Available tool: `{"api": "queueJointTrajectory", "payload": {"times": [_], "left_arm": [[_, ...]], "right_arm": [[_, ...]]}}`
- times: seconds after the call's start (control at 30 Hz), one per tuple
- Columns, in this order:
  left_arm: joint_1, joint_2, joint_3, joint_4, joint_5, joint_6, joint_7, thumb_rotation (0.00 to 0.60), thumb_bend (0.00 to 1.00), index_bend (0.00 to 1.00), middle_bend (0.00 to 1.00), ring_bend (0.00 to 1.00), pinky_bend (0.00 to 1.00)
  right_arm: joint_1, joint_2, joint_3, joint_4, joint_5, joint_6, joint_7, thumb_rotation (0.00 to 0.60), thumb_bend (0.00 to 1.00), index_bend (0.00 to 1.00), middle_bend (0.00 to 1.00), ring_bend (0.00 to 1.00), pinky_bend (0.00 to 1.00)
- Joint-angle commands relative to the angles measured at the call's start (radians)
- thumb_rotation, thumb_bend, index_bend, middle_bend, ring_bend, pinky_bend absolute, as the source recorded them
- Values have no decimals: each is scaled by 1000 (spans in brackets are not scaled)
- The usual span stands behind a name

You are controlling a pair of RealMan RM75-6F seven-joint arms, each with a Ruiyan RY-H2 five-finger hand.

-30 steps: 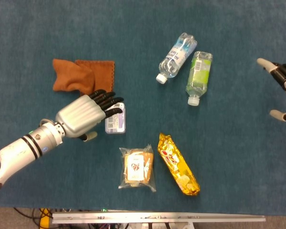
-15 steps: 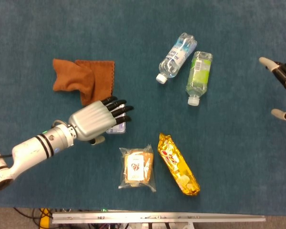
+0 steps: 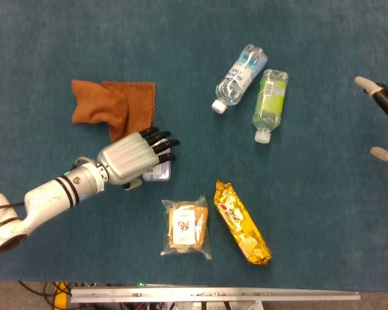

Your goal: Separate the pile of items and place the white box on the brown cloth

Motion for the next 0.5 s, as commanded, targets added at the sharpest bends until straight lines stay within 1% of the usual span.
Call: {"api": "queueJointTrajectory", "payload": {"times": [0.03,0.2,0.3,0.5], "left_arm": [[1,-7,6,13,1,7,-6,600,265,236,82,0,95],[4,-15,12,35,-5,16,-12,600,265,322,102,0,95],[6,-19,14,42,-11,19,-15,600,265,354,109,0,95],[8,-34,17,62,-21,23,-24,600,265,366,140,0,95]], "right_arm": [[0,1,0,0,1,-1,1,600,0,44,268,295,446],[0,1,0,-2,4,-2,-2,600,0,44,268,295,447],[0,2,0,-6,5,-3,-5,600,0,44,268,295,447],[-1,6,1,-13,8,0,-7,600,0,44,268,295,447]]}}
